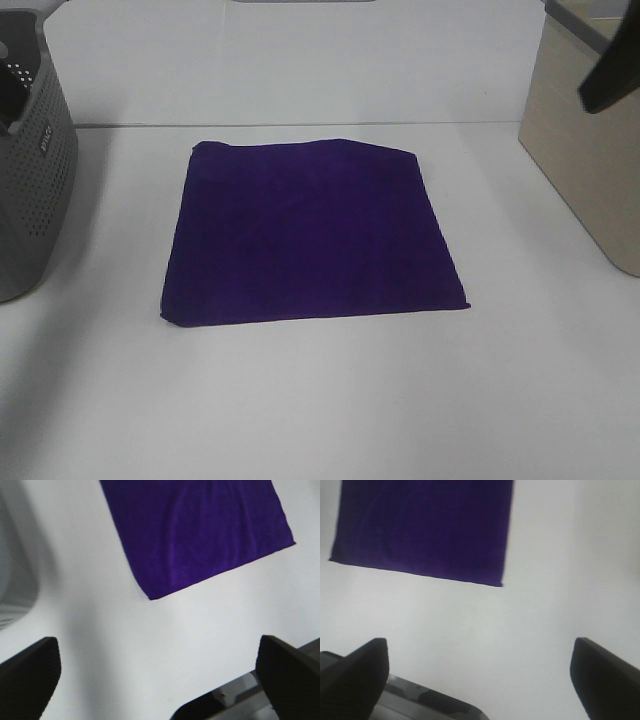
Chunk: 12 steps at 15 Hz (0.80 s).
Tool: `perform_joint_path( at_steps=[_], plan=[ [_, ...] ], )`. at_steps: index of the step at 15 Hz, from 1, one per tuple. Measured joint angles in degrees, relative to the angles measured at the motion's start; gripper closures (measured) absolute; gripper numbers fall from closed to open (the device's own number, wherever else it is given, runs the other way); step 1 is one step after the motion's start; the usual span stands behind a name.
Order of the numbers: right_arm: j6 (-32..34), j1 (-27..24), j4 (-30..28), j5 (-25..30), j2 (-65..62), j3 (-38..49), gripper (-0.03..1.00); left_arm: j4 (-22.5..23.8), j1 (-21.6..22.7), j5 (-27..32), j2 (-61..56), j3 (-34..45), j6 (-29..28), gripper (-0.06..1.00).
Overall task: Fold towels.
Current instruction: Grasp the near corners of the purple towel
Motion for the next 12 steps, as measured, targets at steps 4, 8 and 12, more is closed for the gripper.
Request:
perform_joint_path(
  at_steps=[4,8,12],
  plan=[
    [-11.46,0.00,15.30,-2.86,14.55,-0.40,0.02,-7.51,-3.15,-7.39,20.34,0.06,3.78,-0.04],
    [-13.81,0.00,17.53,-6.53,22.69,0.86,0.03,-14.32,-3.61,-16.90,33.52,0.23,5.56,-0.05],
    [-15.13,-2.35,18.33,-10.31,28.99,2.64,0.05,-18.28,-3.78,-18.39,40.45,0.23,11.23,-0.05]
  ],
)
